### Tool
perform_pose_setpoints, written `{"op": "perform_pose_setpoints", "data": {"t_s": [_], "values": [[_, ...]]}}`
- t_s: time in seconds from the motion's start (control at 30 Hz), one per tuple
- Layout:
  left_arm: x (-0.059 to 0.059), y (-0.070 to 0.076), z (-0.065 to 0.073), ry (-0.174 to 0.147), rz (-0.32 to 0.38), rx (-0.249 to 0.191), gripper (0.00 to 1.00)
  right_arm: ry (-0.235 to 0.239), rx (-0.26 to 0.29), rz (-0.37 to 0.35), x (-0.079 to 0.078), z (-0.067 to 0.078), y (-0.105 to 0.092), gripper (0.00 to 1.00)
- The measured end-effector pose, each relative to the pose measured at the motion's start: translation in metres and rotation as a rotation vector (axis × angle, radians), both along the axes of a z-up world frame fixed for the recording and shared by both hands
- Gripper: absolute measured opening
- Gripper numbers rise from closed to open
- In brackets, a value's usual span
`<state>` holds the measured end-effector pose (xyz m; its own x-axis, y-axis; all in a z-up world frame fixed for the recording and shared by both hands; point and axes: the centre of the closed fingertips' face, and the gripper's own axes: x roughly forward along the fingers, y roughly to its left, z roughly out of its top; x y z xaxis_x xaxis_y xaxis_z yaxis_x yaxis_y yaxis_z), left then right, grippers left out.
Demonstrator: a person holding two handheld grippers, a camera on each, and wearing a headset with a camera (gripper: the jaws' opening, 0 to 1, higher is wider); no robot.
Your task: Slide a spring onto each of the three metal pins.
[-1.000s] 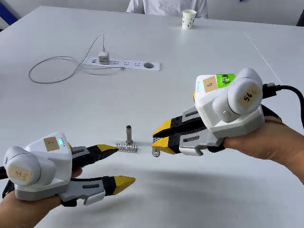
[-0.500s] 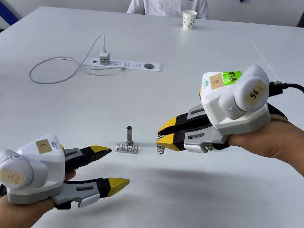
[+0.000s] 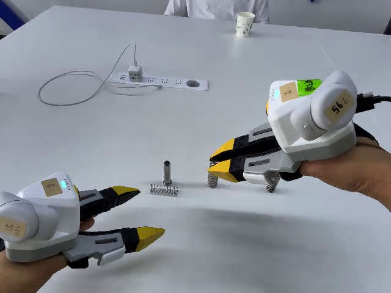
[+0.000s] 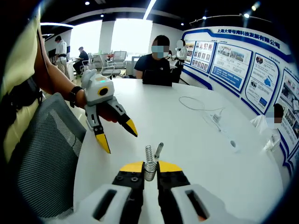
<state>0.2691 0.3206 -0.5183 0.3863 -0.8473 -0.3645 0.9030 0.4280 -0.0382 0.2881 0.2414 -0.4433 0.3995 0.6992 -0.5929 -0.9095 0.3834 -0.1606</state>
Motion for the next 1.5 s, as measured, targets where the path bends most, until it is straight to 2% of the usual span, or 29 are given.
{"op": "perform_pose_setpoints", "data": {"t_s": [0.53,1.13,1.5], "values": [[0.002,0.002,-0.001,0.003,0.007,0.001,0.53,-0.017,0.010,-0.043,0.020,0.007,-0.011,0.11],[0.005,0.004,-0.001,0.005,0.014,-0.001,0.53,-0.005,0.023,-0.092,0.039,-0.002,-0.018,0.11],[0.005,0.005,-0.002,0.009,0.019,0.000,0.53,0.011,0.018,-0.102,0.044,-0.012,-0.019,0.11]]}}
